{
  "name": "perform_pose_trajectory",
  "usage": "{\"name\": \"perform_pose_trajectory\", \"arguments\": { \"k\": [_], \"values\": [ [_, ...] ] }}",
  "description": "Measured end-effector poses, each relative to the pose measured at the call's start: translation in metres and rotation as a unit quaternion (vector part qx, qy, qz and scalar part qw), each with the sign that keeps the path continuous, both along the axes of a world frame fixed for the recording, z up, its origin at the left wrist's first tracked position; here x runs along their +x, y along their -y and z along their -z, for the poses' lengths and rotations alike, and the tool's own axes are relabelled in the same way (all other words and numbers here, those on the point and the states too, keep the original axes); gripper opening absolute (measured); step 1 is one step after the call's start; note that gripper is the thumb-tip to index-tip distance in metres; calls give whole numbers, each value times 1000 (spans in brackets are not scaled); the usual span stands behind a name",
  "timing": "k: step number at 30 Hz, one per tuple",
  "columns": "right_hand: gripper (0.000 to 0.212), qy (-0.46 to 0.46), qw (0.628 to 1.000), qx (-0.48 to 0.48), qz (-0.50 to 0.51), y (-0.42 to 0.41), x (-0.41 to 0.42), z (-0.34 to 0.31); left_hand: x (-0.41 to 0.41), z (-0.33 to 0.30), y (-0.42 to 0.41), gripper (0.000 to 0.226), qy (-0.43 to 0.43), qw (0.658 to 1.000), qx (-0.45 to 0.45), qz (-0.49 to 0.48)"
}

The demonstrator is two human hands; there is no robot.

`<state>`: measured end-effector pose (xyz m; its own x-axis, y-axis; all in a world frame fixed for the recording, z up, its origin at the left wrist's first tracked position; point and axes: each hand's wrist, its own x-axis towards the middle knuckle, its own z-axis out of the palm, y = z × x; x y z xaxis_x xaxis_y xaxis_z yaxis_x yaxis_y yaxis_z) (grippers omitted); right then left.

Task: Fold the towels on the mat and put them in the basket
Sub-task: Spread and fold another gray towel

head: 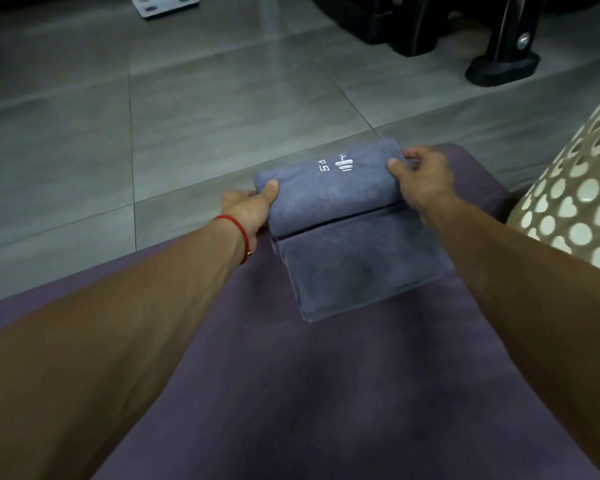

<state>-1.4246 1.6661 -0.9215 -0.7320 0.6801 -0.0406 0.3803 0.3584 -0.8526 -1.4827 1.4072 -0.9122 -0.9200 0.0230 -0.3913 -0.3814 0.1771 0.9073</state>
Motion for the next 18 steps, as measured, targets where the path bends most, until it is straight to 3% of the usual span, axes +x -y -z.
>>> {"name": "perform_pose_trajectory", "arguments": {
  "k": [2,4,6,8,10,11,13,14,16,18],
  "values": [
    [44,25,995,85,-41,-2,5,-1,-1,1,0,37,-30,999,-43,3],
    [47,-2,971,220,-89,2,9,-9,-4,-1,0,58,-71,992,-101,7],
    [50,-11,912,377,-162,13,9,-15,-4,-5,-2,65,-101,981,-167,16],
    [53,70,856,444,-257,25,7,-14,-2,-6,-6,55,-139,952,-269,40],
    [55,157,835,432,-303,30,4,-3,6,-11,-11,53,-240,886,-394,42],
    [55,174,833,426,-306,30,3,1,11,-13,-16,52,-329,827,-452,59],
    [56,180,832,425,-307,29,1,6,16,-8,-24,49,-455,707,-510,183],
    [56,182,829,428,-311,28,1,5,15,-3,-27,49,-448,683,-517,255],
    [56,184,824,426,-325,28,1,5,15,12,-25,51,-370,714,-507,311],
    [57,182,825,420,-332,29,3,9,19,28,-20,52,-354,738,-497,289]
  ]
}}
